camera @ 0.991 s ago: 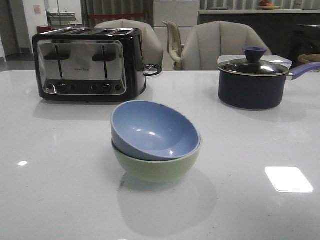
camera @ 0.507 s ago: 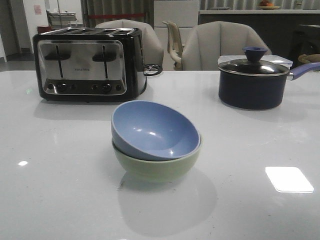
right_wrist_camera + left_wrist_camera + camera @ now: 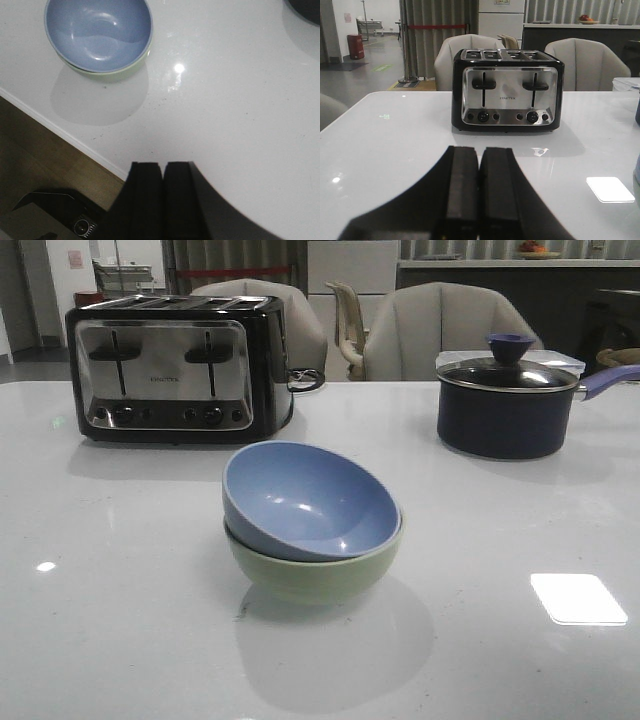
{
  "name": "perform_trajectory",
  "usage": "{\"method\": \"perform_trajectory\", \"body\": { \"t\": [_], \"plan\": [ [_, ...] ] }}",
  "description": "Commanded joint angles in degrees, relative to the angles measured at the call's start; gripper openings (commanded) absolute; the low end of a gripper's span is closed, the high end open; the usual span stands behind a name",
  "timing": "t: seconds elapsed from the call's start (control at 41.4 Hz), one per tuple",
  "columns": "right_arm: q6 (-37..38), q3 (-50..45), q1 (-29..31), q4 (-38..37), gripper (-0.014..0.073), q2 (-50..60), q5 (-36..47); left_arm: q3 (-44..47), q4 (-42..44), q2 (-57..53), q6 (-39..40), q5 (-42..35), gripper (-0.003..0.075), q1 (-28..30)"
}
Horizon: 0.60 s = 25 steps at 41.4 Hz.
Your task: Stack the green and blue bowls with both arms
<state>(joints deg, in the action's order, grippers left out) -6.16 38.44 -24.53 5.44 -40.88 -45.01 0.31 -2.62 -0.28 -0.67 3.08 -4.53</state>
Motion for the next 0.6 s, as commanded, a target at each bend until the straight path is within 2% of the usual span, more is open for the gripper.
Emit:
{"method": "perform_trajectory", "body": {
  "t": [0.0,0.121,0.242,0.58],
  "plan": [
    [-0.4,1.5,0.0,-0.2,0.0034,0.3,3.3,1.1,0.0,-1.2,0.7,-5.2,0.0101,-0.4],
    [-0.4,0.7,0.1,-0.2,0.0034,1.7,3.9,1.1,0.0,-1.2,0.7,-5.2,0.0101,-0.4],
    [-0.4,-3.1,3.5,-0.2,0.0034,6.8,6.1,1.1,0.0,-1.2,0.7,-5.2,0.0101,-0.4],
    [-0.4,-26.6,18.7,-0.2,0.0034,31.7,29.8,1.1,0.0,-1.2,0.7,-5.2,0.0101,-0.4]
  ]
}}
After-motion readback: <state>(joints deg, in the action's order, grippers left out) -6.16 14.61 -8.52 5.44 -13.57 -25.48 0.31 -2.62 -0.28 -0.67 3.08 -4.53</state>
